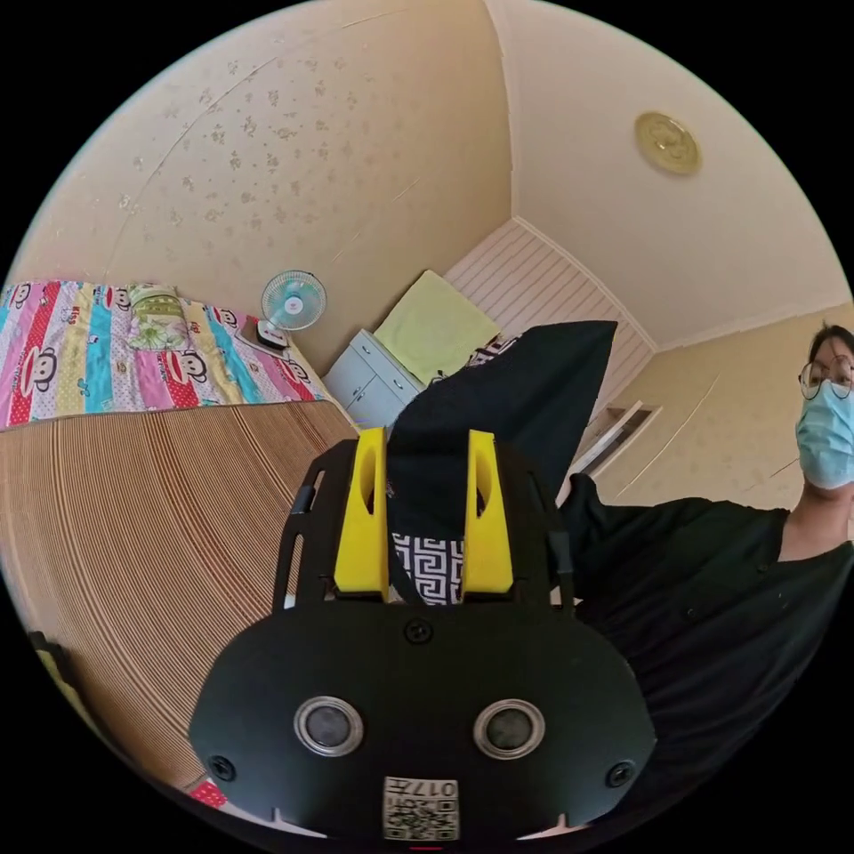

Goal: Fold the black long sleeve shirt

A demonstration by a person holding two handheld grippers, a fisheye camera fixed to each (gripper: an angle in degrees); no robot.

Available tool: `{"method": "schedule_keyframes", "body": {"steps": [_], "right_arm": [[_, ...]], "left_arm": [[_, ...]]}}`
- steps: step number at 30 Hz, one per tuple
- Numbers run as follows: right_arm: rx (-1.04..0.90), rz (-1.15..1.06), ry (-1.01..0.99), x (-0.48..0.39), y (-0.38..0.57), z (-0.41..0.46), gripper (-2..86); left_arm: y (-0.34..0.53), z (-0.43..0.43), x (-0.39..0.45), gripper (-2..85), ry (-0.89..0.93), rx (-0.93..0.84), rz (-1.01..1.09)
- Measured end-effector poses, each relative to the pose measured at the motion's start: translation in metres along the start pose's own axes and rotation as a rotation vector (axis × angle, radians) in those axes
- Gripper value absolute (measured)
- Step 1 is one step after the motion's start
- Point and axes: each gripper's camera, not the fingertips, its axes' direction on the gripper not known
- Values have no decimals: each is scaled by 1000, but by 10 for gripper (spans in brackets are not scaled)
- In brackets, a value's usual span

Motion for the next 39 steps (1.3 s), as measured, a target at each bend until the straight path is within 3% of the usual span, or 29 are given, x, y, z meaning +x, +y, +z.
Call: {"method": "schedule_keyframes", "body": {"steps": [6, 11, 15, 18, 22, 26, 29, 33, 39], "right_arm": [[-18, 9, -129, 20, -4, 16, 4], [-154, 100, 98, 47, -7, 28, 4], [-219, 130, 177, 72, 0, 38, 5], [-263, 154, 302, 89, 7, 43, 6], [-468, 273, 580, 123, 24, 61, 10], [-763, 436, 933, 175, 55, 88, 19], [-878, 456, 1081, 194, 73, 101, 41], [-918, 455, 1068, 190, 90, 123, 69], [-1026, 467, 866, 177, 154, 178, 136]], "left_arm": [[-9, 17, -4, 127, 42, -32, 3], [-9, 66, -5, 67, 301, -197, -33], [-8, 75, 33, -2, 329, -168, 108], [-16, 57, 59, -7, 238, -79, 207], [-32, 36, 60, -8, 245, 21, 190], [-45, 25, 40, -9, 139, 113, 95], [-53, 23, 16, -9, 98, 146, -5], [-60, 29, 0, -10, -28, 111, -82], [-67, 46, 14, -9, 28, 87, -35]]}}
